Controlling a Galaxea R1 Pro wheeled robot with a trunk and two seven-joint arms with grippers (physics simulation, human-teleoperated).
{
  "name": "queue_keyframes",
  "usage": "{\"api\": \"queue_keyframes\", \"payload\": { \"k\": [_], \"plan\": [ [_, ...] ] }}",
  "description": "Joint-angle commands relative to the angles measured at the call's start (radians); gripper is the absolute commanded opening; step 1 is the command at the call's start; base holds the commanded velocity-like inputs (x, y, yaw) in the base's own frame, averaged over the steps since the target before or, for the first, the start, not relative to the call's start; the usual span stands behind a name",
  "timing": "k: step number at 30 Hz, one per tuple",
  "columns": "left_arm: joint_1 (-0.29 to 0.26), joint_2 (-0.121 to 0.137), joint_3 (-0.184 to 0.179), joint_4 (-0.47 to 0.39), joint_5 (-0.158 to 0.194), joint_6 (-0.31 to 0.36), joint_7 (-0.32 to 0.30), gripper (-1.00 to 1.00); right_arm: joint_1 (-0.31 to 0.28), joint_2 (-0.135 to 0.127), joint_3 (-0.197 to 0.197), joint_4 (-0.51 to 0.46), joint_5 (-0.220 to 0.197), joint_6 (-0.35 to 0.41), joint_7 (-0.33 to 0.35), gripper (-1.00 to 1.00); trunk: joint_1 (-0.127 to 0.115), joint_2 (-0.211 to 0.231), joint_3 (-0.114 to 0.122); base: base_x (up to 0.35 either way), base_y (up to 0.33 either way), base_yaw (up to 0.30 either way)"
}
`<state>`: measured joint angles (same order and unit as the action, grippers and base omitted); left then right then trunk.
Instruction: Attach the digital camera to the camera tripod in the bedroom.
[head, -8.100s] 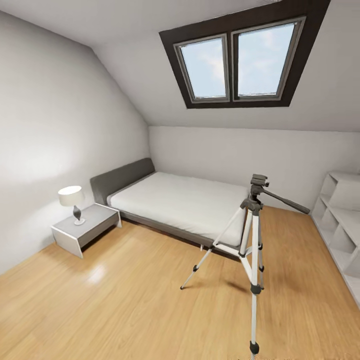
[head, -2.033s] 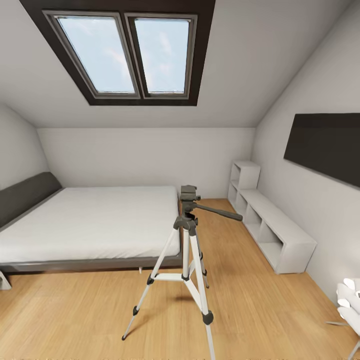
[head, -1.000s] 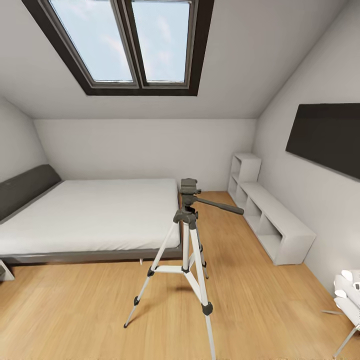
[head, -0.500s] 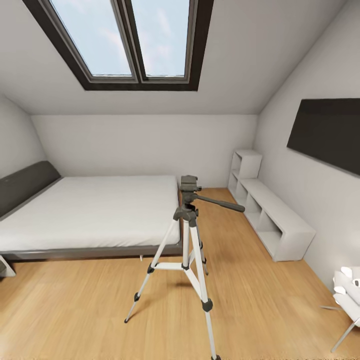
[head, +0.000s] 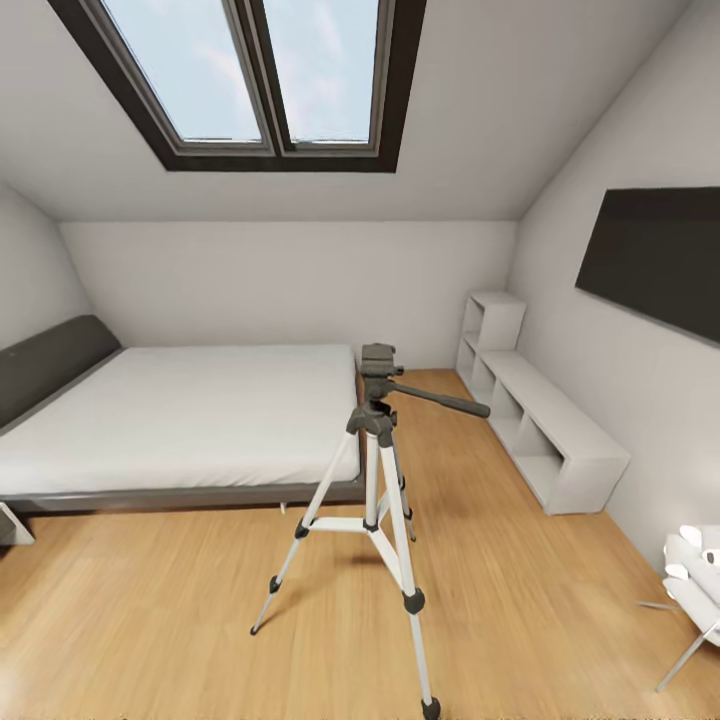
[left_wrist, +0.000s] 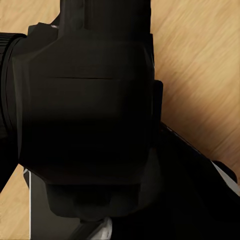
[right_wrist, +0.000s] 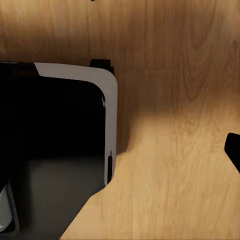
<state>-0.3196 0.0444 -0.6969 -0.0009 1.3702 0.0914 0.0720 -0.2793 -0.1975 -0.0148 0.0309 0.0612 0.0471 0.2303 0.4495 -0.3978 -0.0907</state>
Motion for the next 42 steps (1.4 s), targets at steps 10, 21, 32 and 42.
{"api": "queue_keyframes", "payload": {
  "k": [10,21,32,42],
  "plan": [
    [-0.001,0.000,-0.009,0.000,0.006,0.004,0.003,-1.00,-0.001,0.000,-0.002,0.002,0.006,0.001,0.003,1.00,0.001,-0.002,-0.011,-0.001,0.000,0.000],
    [-0.001,0.000,-0.009,0.000,0.006,0.004,0.003,-1.00,-0.001,-0.002,-0.002,0.003,0.006,-0.012,0.003,1.00,0.001,-0.002,-0.012,0.000,0.000,0.000],
    [-0.001,0.000,-0.009,0.000,0.006,0.004,0.003,-1.00,-0.001,0.000,-0.002,0.003,0.006,-0.024,0.004,1.00,0.001,-0.002,-0.012,0.000,0.000,0.000],
    [-0.001,0.000,-0.009,0.001,0.006,0.004,0.003,-1.00,-0.001,0.000,-0.002,0.003,0.006,-0.027,0.003,1.00,0.001,-0.002,-0.012,0.000,0.000,0.115]
  ]
}}
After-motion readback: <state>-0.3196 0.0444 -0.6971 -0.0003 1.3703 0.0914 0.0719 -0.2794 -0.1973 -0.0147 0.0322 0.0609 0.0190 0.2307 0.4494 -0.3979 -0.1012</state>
